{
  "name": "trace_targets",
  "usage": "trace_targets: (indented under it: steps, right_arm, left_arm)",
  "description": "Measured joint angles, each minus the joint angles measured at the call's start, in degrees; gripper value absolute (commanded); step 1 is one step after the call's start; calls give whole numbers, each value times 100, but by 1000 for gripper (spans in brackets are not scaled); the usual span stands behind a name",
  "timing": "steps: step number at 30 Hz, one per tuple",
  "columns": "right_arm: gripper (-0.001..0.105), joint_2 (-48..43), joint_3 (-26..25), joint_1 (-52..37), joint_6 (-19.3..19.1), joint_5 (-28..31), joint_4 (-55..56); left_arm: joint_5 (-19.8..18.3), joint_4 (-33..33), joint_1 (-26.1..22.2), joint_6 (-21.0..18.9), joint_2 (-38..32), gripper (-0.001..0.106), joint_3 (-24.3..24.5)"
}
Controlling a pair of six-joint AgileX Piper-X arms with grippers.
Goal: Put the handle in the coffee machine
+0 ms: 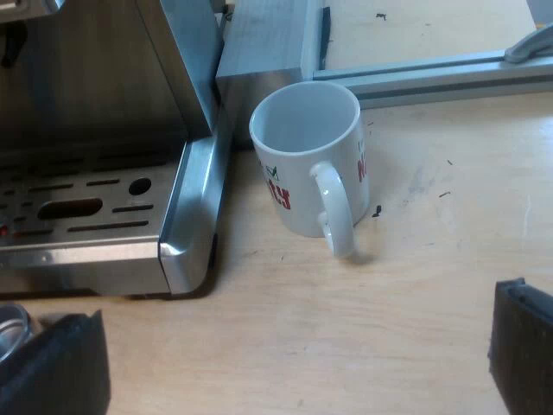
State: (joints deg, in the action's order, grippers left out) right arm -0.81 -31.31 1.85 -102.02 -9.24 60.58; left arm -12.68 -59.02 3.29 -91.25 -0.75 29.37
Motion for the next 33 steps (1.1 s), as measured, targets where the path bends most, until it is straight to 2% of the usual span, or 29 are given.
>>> trace_targets:
  steps: [8, 10, 12, 14, 15, 17, 19, 22, 25, 26, 33]
  right_arm:
    - [90, 0, 25, 0, 88, 0, 0]
    - [90, 0, 25, 0, 260, 0, 0]
    - [90, 0, 25, 0, 389, 0, 0]
    - [90, 0, 25, 0, 400, -59, 13]
    - [90, 0, 25, 0, 400, -117, 33]
    - [90, 93, -113, 0, 432, -405, 348]
    - [90, 255, -275, 0, 420, -601, 542]
    - [90, 662, -586, 0, 122, -909, 862]
    - [90, 1004, -849, 0, -161, -1116, 1067]
    - [90, 1153, -925, 0, -323, -1221, 1155]
    - [90, 1965, -1137, 327, -799, -1535, 1290]
  left_arm:
    - [0, 91, 0, 0, 0, 88, -40]
    - [0, 91, 0, 0, 0, 88, -40]
    - [-146, 91, 0, 40, 0, 88, -40]
    - [-566, 85, 0, 107, 0, 88, -40]
    - [-633, 68, 0, 115, 0, 88, -26]
    - [-997, -89, 0, 117, 0, 88, 114]
    - [-1179, -156, 0, 255, 50, 88, 207]
    - [-1515, -218, 0, 754, 391, 88, 426]
    - [-1667, -215, 52, 1039, 643, 88, 538]
    - [-1822, -220, 152, 1214, 898, 88, 612]
    - [-2362, -220, 657, 1306, 1689, 88, 638]
